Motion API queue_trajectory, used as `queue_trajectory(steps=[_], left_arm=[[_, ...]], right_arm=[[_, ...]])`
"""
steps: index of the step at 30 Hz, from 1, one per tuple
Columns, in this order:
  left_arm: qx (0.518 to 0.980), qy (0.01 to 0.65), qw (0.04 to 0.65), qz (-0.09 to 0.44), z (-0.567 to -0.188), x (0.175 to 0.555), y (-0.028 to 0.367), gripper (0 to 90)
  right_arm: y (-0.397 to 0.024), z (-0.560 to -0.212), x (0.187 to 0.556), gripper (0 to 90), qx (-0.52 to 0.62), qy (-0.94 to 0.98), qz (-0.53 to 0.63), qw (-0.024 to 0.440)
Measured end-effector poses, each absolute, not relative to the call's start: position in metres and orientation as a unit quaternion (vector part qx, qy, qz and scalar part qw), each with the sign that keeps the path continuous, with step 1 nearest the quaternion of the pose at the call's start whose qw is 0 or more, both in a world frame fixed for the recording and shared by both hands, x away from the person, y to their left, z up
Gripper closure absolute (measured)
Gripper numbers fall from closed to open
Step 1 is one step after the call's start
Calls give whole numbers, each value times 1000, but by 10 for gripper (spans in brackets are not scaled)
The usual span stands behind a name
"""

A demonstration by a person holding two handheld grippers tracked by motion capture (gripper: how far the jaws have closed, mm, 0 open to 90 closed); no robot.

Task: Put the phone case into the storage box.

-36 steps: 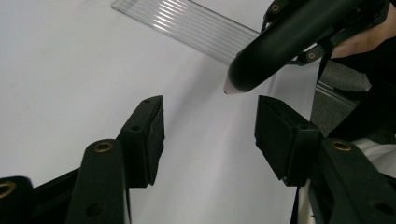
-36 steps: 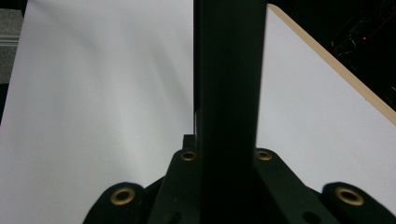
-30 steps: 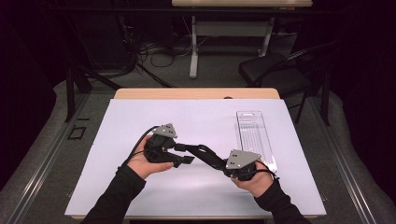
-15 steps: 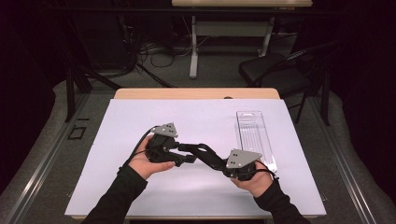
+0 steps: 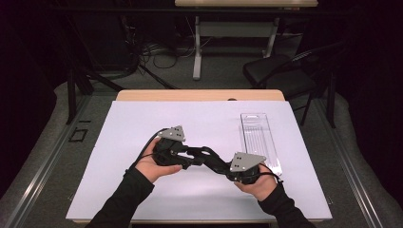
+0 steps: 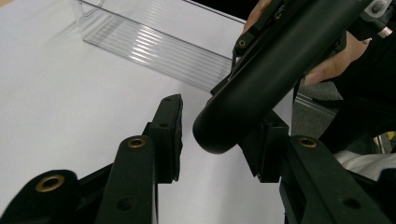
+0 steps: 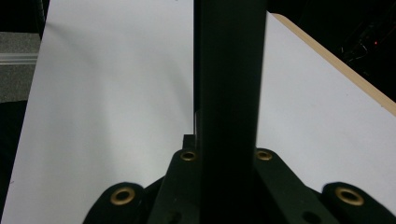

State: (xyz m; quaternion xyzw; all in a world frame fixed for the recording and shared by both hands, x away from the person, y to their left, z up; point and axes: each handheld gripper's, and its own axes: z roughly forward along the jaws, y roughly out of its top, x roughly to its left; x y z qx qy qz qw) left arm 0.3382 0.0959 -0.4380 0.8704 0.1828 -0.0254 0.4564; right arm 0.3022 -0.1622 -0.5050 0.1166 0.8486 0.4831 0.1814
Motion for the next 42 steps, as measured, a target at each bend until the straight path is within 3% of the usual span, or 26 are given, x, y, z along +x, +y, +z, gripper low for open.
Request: queue_trajectory(steps=[11,42], left_arm=[[867,167,469,-20,-437,337,93,660],[856,152,494,-15,-435,335,98,672]], right_arm=[[-162,-506,303,885,117,848,486,178],[-162,-506,303,885,117,844,496,166]])
